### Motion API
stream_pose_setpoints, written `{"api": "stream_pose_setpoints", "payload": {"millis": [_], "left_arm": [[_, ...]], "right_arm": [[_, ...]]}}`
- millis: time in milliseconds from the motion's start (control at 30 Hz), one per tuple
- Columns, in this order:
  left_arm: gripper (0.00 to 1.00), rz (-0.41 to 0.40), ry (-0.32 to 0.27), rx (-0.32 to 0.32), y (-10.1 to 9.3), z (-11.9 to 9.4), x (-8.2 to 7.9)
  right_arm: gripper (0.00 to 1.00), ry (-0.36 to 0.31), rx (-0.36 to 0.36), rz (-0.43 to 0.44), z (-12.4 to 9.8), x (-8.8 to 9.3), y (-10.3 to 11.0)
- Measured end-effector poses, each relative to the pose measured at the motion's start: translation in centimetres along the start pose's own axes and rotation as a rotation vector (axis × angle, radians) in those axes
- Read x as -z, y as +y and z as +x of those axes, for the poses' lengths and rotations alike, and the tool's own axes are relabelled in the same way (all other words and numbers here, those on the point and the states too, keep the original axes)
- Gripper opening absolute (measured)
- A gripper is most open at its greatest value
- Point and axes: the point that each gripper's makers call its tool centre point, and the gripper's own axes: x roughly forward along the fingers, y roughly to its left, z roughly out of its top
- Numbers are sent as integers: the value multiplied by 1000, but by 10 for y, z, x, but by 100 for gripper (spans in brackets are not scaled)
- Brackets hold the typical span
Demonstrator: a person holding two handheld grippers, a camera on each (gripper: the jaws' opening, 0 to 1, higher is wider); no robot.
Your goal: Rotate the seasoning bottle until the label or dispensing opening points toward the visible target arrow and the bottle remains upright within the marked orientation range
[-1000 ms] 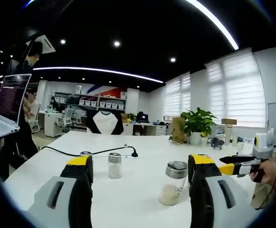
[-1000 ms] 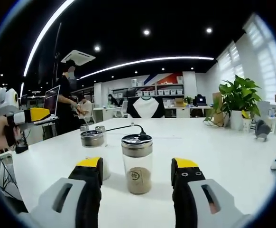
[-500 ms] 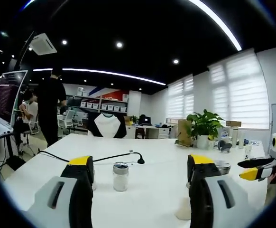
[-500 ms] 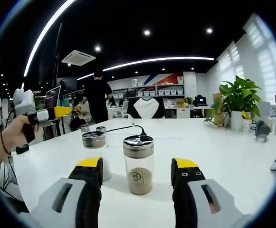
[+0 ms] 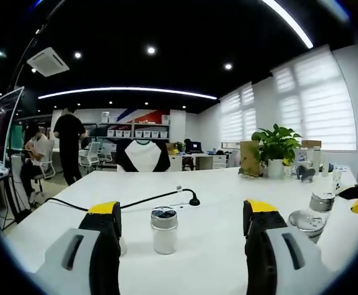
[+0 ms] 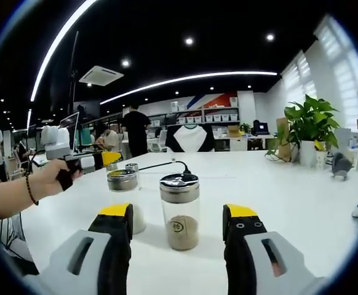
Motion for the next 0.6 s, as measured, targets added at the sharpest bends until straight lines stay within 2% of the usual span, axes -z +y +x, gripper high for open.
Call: {"api": "stream_pose_setpoints", "payload": {"millis": [133, 233, 300, 400, 600], "left_arm": [[85, 28, 6, -1, 0, 9, 7], [85, 19, 23, -2, 1, 18, 17], [82, 60, 47, -10, 5, 24, 26], [81, 50, 39, -28, 9, 31, 30], [81, 27, 94, -37, 17, 50, 49]], "right_arm": [[59, -4, 8, 7, 0, -1, -4], [59, -3, 10, 4, 1, -2, -4], [59, -2, 4, 2, 1, -2, -3], [59, 4, -1, -2, 3, -1, -1], [59, 1, -4, -12, 2, -4, 0]]}}
